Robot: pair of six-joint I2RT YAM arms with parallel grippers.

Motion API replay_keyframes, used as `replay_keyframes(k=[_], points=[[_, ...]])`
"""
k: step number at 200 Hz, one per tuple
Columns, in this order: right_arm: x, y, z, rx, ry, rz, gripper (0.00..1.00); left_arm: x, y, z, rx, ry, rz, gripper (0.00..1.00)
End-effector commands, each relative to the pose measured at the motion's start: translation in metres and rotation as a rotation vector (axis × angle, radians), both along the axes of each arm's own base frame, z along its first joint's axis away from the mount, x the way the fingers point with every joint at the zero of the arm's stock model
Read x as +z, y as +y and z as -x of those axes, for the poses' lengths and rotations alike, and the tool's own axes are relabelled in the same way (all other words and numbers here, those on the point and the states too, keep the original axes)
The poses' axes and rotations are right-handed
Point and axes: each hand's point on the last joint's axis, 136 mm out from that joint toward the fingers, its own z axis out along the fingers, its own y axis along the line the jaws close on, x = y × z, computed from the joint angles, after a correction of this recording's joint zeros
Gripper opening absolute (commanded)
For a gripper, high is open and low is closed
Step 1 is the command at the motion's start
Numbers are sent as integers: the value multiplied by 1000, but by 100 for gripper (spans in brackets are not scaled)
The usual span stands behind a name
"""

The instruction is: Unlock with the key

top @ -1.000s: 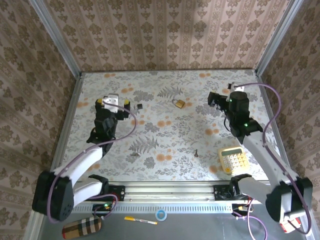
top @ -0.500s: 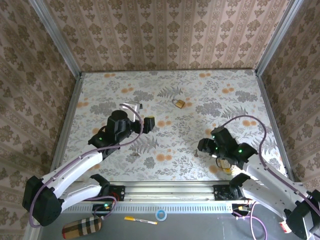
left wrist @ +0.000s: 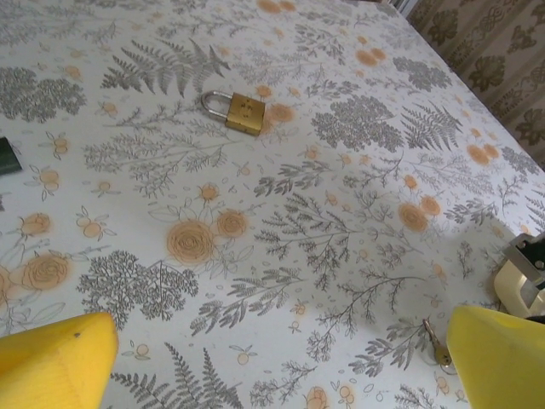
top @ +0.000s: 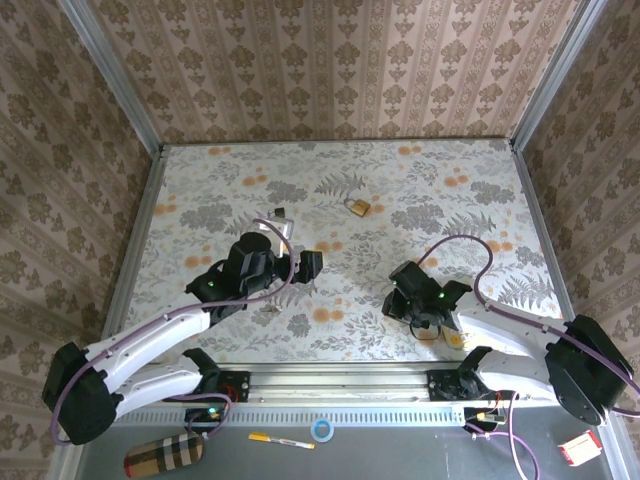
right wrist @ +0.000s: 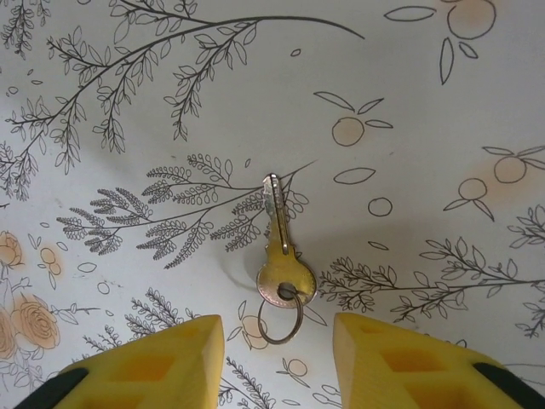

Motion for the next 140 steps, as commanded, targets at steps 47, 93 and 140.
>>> replay_keyframes(k=[47, 93, 140], points=[[5, 0, -1, -23, 7, 27, 33, -12, 1, 2, 24, 36, -4, 100], [1, -1, 1, -15, 30, 57, 31, -12, 1, 2, 28, 38, -10, 100], [-5, -1, 0, -15, 38, 75, 31, -15, 4, 1, 42, 42, -18, 100]])
